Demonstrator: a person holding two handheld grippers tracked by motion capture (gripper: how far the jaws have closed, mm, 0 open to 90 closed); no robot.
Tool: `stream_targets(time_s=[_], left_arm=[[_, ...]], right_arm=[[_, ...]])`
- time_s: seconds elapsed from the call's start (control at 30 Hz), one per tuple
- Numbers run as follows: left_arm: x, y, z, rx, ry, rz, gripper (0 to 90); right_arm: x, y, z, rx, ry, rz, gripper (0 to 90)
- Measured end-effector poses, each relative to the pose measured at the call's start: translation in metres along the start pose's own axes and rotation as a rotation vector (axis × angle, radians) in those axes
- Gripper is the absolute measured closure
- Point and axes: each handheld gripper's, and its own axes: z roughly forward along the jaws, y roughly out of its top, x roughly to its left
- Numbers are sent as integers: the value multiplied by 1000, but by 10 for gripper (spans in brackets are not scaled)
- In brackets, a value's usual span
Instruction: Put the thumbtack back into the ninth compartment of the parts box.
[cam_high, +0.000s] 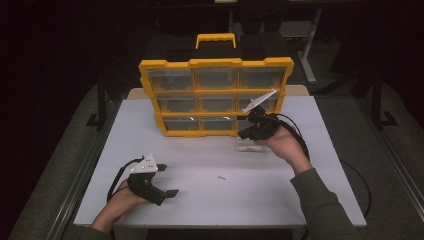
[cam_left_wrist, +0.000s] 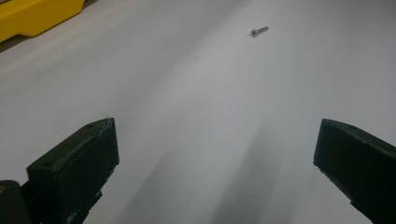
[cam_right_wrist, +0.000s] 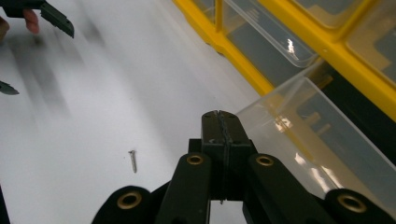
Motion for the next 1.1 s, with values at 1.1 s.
stream_targets(time_s=[1.1], left_arm=[[-1, 0, 0, 3, -3, -4, 0]], right_arm=[[36, -31, 50, 16, 57, -51, 728]])
